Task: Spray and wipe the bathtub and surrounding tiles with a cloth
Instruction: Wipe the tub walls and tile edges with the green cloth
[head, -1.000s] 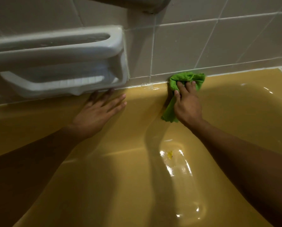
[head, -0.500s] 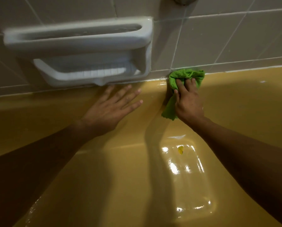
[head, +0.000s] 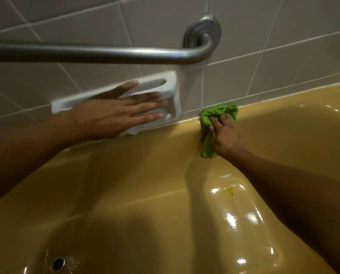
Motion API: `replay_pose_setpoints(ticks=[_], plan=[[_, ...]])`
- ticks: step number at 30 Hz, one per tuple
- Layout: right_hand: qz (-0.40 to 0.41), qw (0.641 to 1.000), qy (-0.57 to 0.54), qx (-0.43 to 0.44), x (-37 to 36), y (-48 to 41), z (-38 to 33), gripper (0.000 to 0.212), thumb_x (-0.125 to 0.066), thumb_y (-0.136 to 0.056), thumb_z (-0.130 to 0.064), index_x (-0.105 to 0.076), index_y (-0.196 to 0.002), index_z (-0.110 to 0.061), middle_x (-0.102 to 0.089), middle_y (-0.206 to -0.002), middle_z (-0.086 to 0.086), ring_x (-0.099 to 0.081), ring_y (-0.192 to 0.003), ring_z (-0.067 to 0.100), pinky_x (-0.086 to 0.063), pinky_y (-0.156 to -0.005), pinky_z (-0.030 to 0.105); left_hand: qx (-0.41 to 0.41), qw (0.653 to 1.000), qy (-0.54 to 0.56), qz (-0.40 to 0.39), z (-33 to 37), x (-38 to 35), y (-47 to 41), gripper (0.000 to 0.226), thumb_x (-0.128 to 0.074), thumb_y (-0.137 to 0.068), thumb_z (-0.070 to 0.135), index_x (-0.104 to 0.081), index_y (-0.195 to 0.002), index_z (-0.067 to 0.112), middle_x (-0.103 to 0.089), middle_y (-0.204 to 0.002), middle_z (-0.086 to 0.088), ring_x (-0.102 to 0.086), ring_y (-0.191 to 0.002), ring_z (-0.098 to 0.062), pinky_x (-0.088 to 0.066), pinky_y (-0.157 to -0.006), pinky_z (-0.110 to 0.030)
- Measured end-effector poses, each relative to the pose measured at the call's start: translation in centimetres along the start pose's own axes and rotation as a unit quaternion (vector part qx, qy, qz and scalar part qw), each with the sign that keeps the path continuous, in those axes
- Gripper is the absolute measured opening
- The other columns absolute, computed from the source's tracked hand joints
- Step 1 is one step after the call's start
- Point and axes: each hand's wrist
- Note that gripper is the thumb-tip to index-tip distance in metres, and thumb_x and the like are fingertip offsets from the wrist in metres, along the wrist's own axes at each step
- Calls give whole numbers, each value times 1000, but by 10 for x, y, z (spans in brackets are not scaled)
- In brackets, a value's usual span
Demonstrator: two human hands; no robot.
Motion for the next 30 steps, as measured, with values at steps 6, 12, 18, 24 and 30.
replay_pose_setpoints(ticks=[6,12,18,24,30], plan=[[71,996,-38,-37,-24,2,-8,49,-32,-109,-35,-38,-155,-19,-26,-164,13,-8,-155,33,-15,-126,45,-43,989,142,-3,-41,-7,3,61,-37,-100,24,-28,-160,25,-12,-171,-11,-10,-156,-40,-19,-119,-70],[137,982,-105,-71,-59,6,-44,47,-37,-107,-37,-45,-151,-20,-27,-164,9,-10,-156,29,-19,-124,52,-33,971,235,20,-36,-14,-2,75,-42,-91,9,-23,-162,18,-6,-172,-8,-4,-158,-35,-15,-122,-66],[192,962,-182,-72,-94,10,-93,43,-50,-103,-28,-53,-145,-16,-32,-161,11,-11,-154,32,-25,-122,54,-35,956,290,13,-35,-10,-15,90,-47,-81,-4,-17,-163,19,-2,-172,0,0,-159,-25,-11,-125,-60],[175,965,-181,-73,-125,16,-139,47,-49,-103,-28,-43,-150,-27,-26,-164,4,-7,-154,32,-37,-111,62,-38,951,308,11,-35,-10,-31,94,-42,-76,-1,-16,-163,19,-2,-172,2,2,-159,-22,-7,-127,-57],[205,963,-163,-64,-131,18,-162,53,-56,-97,-11,-48,-148,-23,-35,-159,5,-20,-150,37,-51,-100,52,-36,949,313,17,-32,-11,-36,95,-43,-73,-3,-19,-163,16,-4,-172,0,2,-159,-24,-6,-127,-55]])
Point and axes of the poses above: each hand's wrist, its own y-axis away from the middle knuckle, its own x-axis out of the back of the hand, z = x × y
